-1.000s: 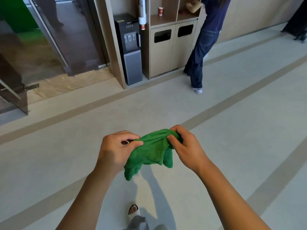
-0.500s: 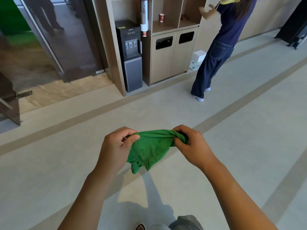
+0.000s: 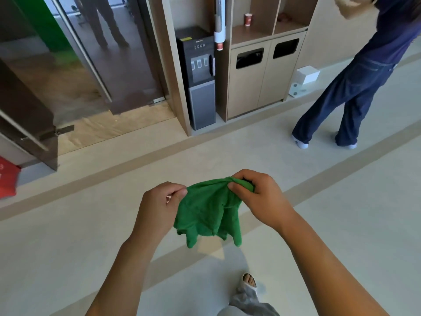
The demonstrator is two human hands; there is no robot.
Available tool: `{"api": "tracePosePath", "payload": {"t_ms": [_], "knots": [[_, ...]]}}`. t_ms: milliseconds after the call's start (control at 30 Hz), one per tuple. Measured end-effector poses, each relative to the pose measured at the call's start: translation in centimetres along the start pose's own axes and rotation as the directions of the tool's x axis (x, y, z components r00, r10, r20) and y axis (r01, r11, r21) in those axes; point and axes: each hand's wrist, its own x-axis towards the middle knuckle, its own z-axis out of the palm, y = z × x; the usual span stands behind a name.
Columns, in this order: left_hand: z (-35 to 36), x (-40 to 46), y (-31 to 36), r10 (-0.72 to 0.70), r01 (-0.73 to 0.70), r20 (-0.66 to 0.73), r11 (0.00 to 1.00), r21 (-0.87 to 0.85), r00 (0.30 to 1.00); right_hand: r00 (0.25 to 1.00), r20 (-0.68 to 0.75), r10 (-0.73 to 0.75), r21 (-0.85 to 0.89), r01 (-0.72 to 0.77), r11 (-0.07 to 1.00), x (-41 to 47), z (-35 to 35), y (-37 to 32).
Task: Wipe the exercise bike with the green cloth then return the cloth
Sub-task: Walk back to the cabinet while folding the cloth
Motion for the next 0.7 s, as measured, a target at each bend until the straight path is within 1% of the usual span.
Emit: {"api": "tracePosePath", "payload": {"t_ms": [200, 267, 367, 433, 500, 600, 700], "knots": [[4.4, 5.6, 3.2, -0.019, 0.02, -0.02, 0.999, 0.029, 1.0, 0.992, 0.069, -0.102, 0.031, 0.101, 0.994, 6.7, -5.7, 0.4], [5.8, 7.0, 4.4, -0.031, 0.033, -0.046, 0.999, 0.034, 0.998, 0.989, 0.088, -0.116, 0.058, 0.111, 0.992, 8.4, -7.3, 0.8], [7.7, 8.8, 6.3, -0.039, 0.04, -0.074, 0.999, 0.015, 0.996, 0.989, 0.105, -0.107, 0.053, 0.102, 0.993, 10.5, -9.0, 1.9], [8.8, 9.8, 7.6, -0.035, 0.035, -0.023, 0.999, -0.006, 0.999, 0.991, 0.094, -0.099, 0.045, 0.095, 0.994, 11.8, -9.8, 2.6], [10.1, 10.7, 8.9, -0.017, 0.018, 0.072, 1.0, -0.015, 0.997, 0.993, 0.074, -0.095, 0.051, 0.092, 0.994, 12.9, -10.4, 3.2], [11.9, 12.2, 10.4, 0.049, -0.047, 0.196, 0.999, -0.018, 0.979, 0.993, 0.061, -0.097, 0.064, 0.093, 0.994, 14.5, -11.1, 3.9], [13.3, 14.2, 10.8, 0.102, -0.11, 0.224, 0.994, 0.024, 0.969, 0.993, 0.054, -0.105, 0.046, 0.102, 0.994, 16.1, -12.0, 4.5]]}}
